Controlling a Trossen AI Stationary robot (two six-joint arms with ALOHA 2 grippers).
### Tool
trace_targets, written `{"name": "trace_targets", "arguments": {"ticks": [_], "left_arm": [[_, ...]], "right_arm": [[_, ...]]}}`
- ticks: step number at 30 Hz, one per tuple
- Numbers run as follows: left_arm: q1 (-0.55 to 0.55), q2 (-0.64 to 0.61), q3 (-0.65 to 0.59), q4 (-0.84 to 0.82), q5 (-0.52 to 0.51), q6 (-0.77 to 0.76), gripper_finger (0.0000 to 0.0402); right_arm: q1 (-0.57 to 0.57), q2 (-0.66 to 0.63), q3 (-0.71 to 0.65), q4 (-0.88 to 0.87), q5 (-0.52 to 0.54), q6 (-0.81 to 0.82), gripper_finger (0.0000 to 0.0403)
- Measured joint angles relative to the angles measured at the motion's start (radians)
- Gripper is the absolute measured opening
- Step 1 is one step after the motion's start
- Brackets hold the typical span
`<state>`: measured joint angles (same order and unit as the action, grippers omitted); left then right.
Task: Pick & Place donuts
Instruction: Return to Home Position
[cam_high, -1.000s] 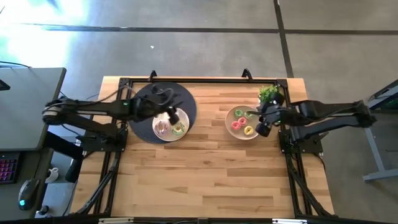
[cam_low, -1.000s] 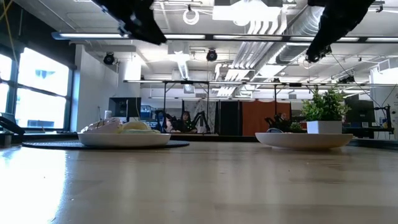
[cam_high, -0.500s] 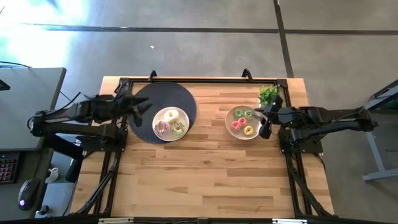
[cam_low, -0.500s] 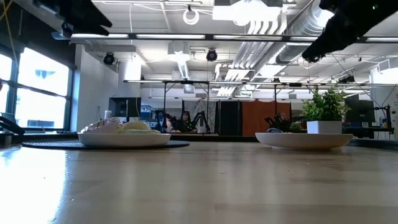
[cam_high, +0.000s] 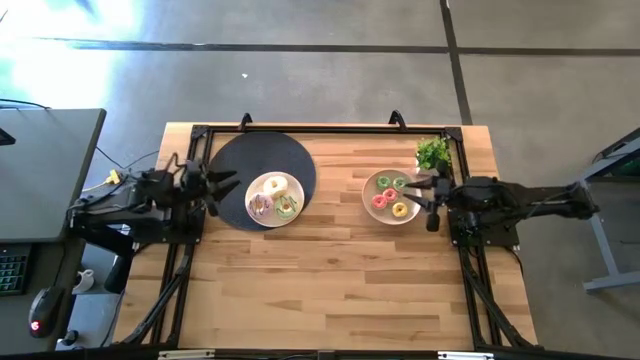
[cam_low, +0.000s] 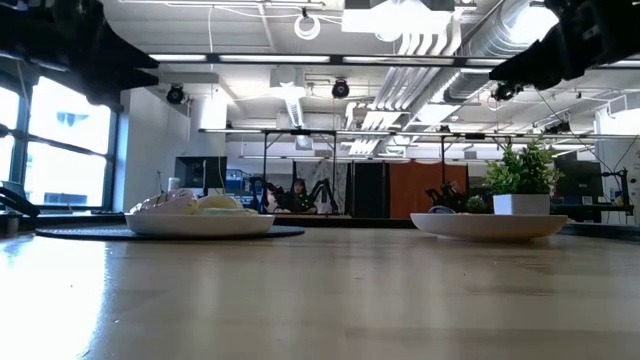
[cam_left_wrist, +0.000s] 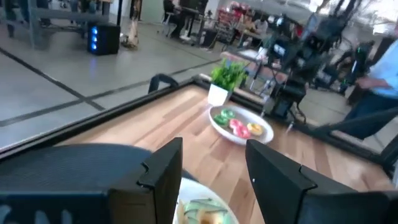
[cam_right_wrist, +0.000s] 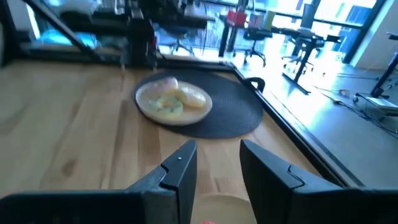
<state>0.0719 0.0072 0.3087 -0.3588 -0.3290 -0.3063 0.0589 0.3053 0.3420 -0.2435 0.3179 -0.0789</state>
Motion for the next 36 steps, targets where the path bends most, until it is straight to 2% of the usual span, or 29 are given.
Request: {"name": "trace_targets", "arguments": {"ticks": [5, 9, 13, 16, 19, 26, 30, 36], "left_arm": [[0.000, 0.029, -0.117, 0.197, 0.067, 0.047, 0.0175], [0.000, 0.027, -0.216, 0.391, 0.139, 0.074, 0.0175], [0.000, 0.027, -0.275, 0.475, 0.175, 0.074, 0.0175], [0.000, 0.028, -0.286, 0.484, 0.190, 0.074, 0.0175], [0.000, 0.028, -0.287, 0.460, 0.189, 0.074, 0.0175], [0.000, 0.029, -0.289, 0.390, 0.172, 0.073, 0.0175], [0.000, 0.029, -0.289, 0.385, 0.178, 0.067, 0.0175], [0.000, 0.029, -0.290, 0.384, 0.181, 0.066, 0.0175]], "right_arm": [[0.000, -0.059, -0.002, 0.003, -0.039, 0.042, 0.0119], [0.000, -0.089, -0.064, 0.096, -0.052, 0.055, 0.0119], [0.000, -0.108, -0.146, 0.245, -0.062, 0.020, 0.0119], [0.000, -0.114, -0.184, 0.326, -0.069, 0.003, 0.0119], [0.000, -0.112, -0.212, 0.336, -0.110, 0.003, 0.0119], [0.000, -0.112, -0.237, 0.361, -0.098, 0.000, 0.0119], [0.000, -0.113, -0.292, 0.448, -0.137, 0.000, 0.0119], [0.000, -0.112, -0.327, 0.462, -0.119, -0.015, 0.0119]]}}
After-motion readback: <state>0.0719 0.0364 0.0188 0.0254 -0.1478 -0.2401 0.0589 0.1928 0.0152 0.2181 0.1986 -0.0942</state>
